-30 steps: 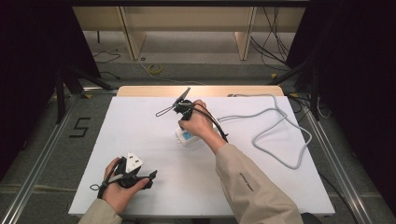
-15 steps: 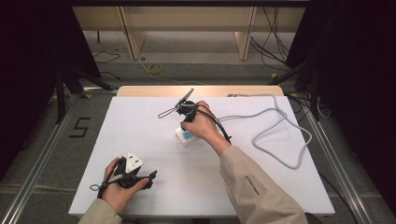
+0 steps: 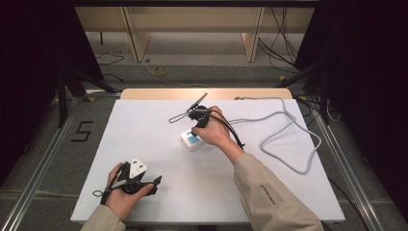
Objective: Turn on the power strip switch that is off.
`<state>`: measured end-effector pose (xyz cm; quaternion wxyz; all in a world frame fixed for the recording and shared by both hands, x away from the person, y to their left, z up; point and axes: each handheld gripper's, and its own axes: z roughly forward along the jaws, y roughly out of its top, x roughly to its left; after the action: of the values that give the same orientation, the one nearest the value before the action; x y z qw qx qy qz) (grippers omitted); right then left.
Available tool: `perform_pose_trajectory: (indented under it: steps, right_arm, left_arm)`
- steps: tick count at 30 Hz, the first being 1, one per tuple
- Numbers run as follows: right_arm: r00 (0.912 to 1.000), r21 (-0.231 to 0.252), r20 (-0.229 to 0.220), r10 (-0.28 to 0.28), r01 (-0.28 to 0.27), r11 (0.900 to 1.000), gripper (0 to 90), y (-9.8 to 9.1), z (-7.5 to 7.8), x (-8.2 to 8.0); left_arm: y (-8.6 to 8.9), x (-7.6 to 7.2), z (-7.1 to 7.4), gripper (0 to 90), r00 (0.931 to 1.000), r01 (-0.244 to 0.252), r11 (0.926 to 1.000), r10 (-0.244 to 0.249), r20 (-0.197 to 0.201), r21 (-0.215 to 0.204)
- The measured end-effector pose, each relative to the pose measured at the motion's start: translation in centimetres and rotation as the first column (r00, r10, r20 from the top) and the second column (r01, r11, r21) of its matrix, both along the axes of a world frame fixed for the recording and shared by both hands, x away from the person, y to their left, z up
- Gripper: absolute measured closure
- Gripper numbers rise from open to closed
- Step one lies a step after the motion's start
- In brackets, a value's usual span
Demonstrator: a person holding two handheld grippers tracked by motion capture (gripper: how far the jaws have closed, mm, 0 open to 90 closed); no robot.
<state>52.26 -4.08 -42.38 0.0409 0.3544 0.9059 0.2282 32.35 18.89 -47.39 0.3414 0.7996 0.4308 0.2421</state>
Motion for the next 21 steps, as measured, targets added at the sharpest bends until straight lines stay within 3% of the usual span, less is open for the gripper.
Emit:
perform_pose_trajectory:
  steps: [21]
  right_arm:
    - [0.9999,0.025,0.011,-0.012,0.012,0.9996,83.9,-3.1,0.2,-1.4]
  left_arm:
    - [0.1,0.0,0.0,22.0,1.0,-0.002,1.0,0.002,-0.002,0.003]
